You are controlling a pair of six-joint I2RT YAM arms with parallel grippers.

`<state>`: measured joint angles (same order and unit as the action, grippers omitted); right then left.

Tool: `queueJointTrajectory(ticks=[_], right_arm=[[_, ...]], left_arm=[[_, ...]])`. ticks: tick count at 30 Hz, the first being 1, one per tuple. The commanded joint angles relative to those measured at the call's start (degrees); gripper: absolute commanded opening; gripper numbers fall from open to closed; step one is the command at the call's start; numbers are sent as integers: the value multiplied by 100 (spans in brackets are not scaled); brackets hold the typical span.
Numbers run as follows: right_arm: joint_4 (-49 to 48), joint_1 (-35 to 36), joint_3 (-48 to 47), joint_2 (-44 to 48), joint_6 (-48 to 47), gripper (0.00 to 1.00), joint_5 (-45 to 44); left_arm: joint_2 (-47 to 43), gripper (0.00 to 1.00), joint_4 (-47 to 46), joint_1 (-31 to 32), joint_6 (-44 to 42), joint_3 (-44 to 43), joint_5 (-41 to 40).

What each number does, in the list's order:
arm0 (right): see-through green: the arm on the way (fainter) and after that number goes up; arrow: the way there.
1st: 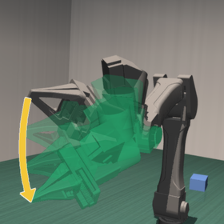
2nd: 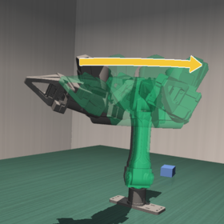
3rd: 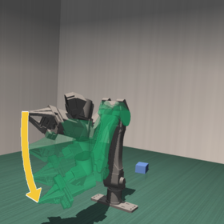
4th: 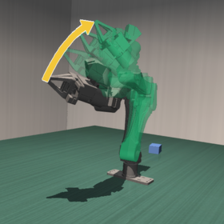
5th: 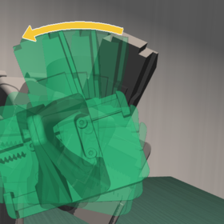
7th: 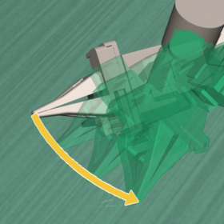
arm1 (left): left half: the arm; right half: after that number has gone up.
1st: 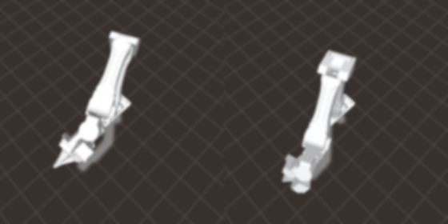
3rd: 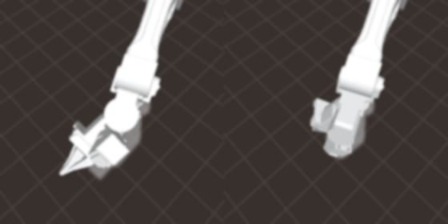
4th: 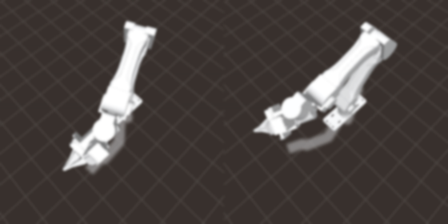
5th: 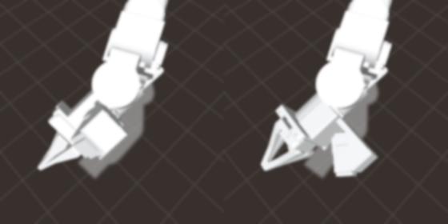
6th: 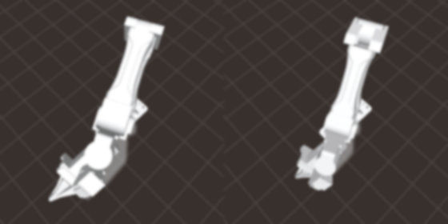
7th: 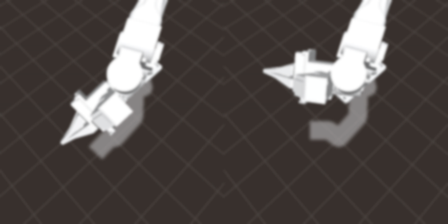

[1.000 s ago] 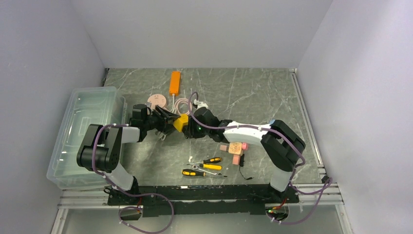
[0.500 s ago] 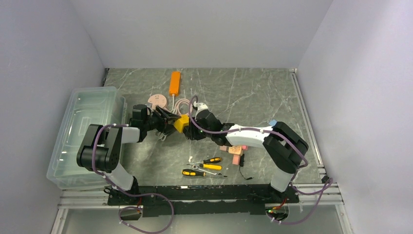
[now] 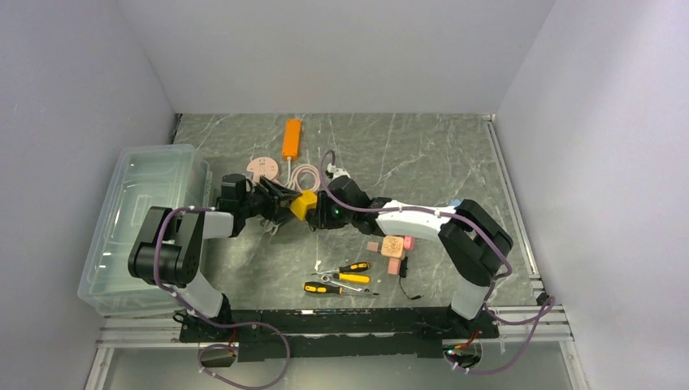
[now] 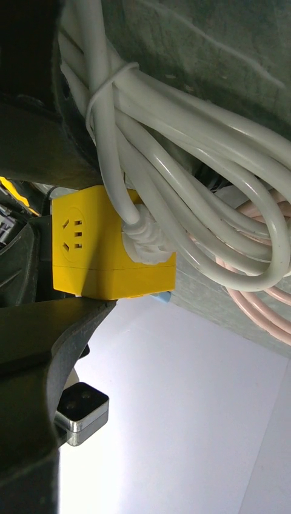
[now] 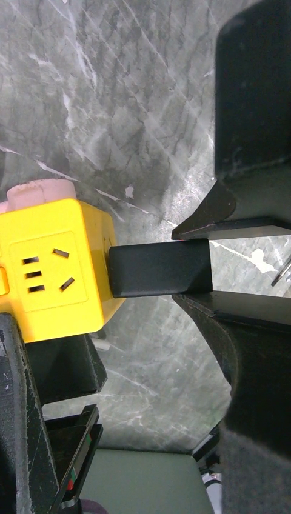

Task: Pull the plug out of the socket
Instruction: Remove the plug from the socket.

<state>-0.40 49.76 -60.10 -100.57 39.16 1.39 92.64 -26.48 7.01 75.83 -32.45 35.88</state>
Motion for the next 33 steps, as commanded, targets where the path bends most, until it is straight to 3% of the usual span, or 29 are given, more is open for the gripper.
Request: queueJointTrajectory(ticks=[1, 5, 14, 22, 33], right_arm=[[-159, -331, 338, 143, -100, 0, -374], [-817, -254, 703, 453, -603, 0, -62], [-951, 60, 828, 716, -1461, 0, -85], [-2, 23, 414, 402, -803, 0, -1011], [-653, -414, 838, 330, -308, 0, -165]], left_arm=[[-53, 0, -417, -94, -157, -34, 47], [-38, 0, -432, -94, -149, -25, 44], [-22, 0, -455, -94, -129, -16, 51], [17, 0, -531, -94, -69, 5, 77], [18, 0, -529, -94, -69, 10, 78]])
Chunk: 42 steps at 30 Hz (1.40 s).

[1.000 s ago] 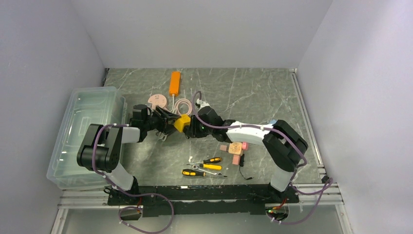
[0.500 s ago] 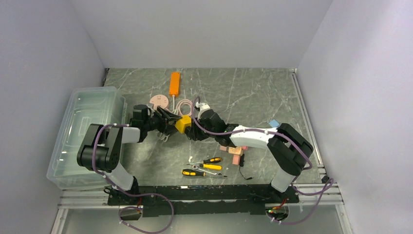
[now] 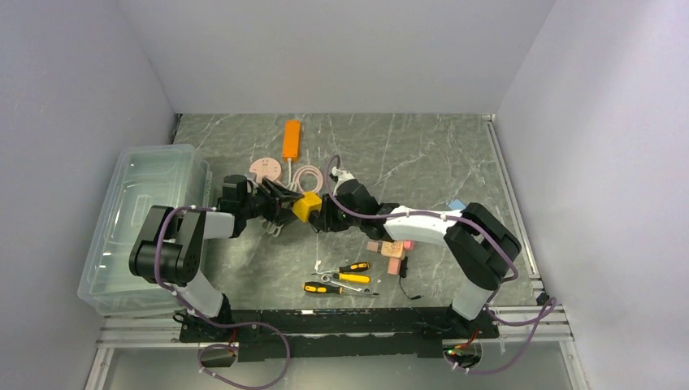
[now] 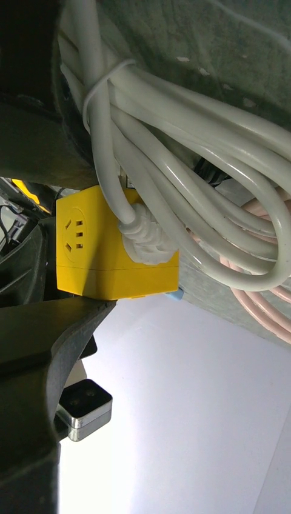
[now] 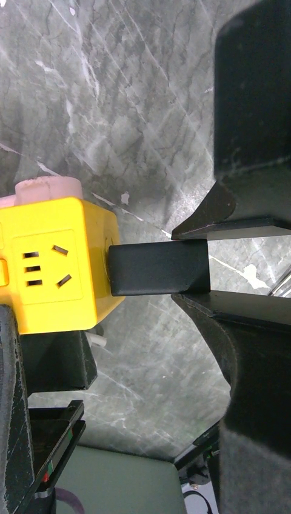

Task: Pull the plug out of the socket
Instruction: Remove the plug from the socket.

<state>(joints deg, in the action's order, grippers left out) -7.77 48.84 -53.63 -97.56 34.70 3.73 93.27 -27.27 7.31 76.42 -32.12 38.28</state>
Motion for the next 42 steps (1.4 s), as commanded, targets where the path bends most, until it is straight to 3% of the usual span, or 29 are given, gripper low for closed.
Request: queueJointTrajectory(ticks=[1, 8, 16, 24, 30, 42], right_arm=[[49, -312, 206, 61, 91, 0, -399], [-131, -20, 344, 324, -388, 0, -352], [281, 523, 87, 317, -1209, 0, -983], [1194, 468, -336, 98, -371, 0, -1723], [1361, 179, -333, 11, 508, 0, -1432], [673, -5, -15, 104, 194, 0, -834]], left_arm=[[-46, 0, -453, -125, -128, -23, -163], [-37, 0, -454, -125, -121, -23, -161], [-23, 0, -481, -125, -93, -15, -147], [-46, 0, -481, -125, -92, 4, -168], [-44, 0, -473, -125, -92, 4, -177], [-20, 0, -499, -125, -69, -1, -162]])
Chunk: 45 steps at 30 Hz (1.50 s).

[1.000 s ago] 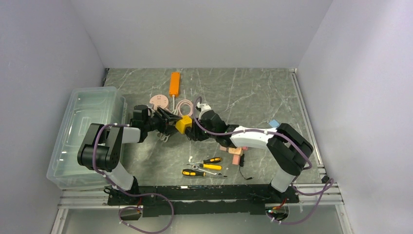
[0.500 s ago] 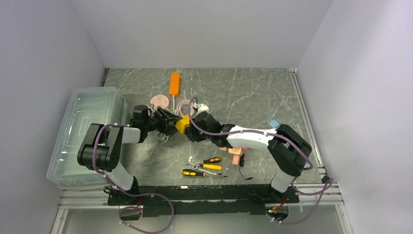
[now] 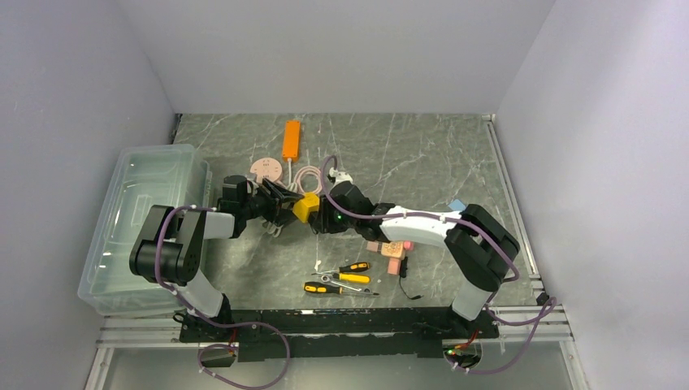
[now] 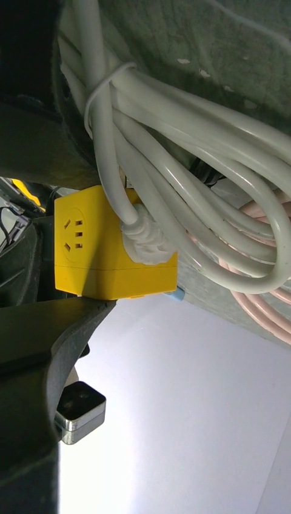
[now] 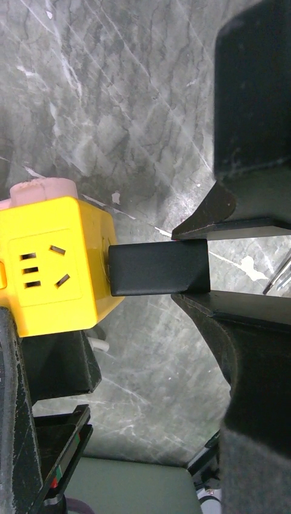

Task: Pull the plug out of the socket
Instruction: Remove the plug from the socket.

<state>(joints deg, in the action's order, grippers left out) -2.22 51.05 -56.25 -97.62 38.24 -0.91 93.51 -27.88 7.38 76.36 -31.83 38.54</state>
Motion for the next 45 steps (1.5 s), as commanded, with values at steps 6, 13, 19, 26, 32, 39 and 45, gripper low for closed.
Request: queueJointTrajectory(ticks=[6, 13, 19, 26, 32, 39, 45], right_arm=[[-162, 19, 451, 454, -830, 0, -417], [-106, 300, 496, 619, -1419, 0, -533], [62, 270, 466, 572, -1212, 0, -734], [4, -136, 332, 337, -973, 0, -182], [425, -417, 12, 71, -557, 0, 34], [487, -360, -78, 17, -489, 0, 62], [23, -359, 299, 422, -567, 0, 295]], left_arm=[[-27, 0, -437, -131, -73, -31, -184], [-10, 0, -428, -140, -77, -27, -188], [0, 0, -438, -140, -68, -25, -183], [9, 0, -464, -140, -51, -16, -170], [9, 0, -467, -140, -43, -21, -164], [18, 0, -490, -140, -33, -16, -150], [14, 0, -496, -140, -33, -23, -148]])
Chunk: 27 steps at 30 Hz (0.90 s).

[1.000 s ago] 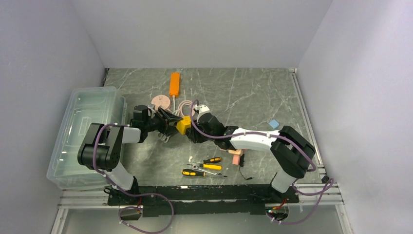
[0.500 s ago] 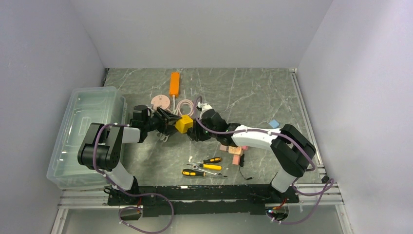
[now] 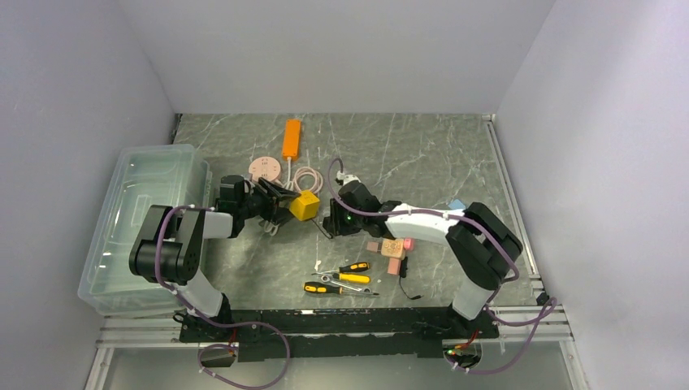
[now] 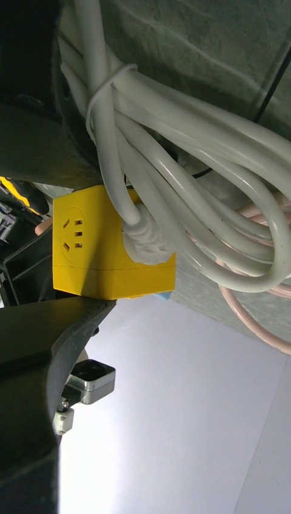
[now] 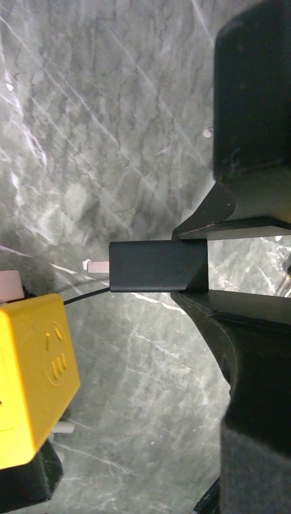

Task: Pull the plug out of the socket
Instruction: Remove the plug from the socket, then place the plug at the center of the board.

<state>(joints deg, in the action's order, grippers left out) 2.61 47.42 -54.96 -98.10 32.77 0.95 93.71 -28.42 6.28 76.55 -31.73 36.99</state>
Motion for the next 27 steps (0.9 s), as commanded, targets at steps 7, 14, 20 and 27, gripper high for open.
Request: queueJointTrajectory(ticks=[7, 14, 20, 27], right_arm=[[362, -69, 104, 1039, -49, 0, -941], [943, -922, 143, 1746, -217, 0, -1246], [1518, -1766, -134, 2496, -839, 0, -1667], [2156, -3080, -614, 3010, -1186, 0, -1867]], left_arm=[[-93, 0, -453, -31, -234, -274, 229], [-81, 0, -474, -31, -564, -1011, 1046], [-184, 0, 101, -18, -1239, -1653, 1680], [-655, 0, 1629, 52, -2749, -2459, 1999]])
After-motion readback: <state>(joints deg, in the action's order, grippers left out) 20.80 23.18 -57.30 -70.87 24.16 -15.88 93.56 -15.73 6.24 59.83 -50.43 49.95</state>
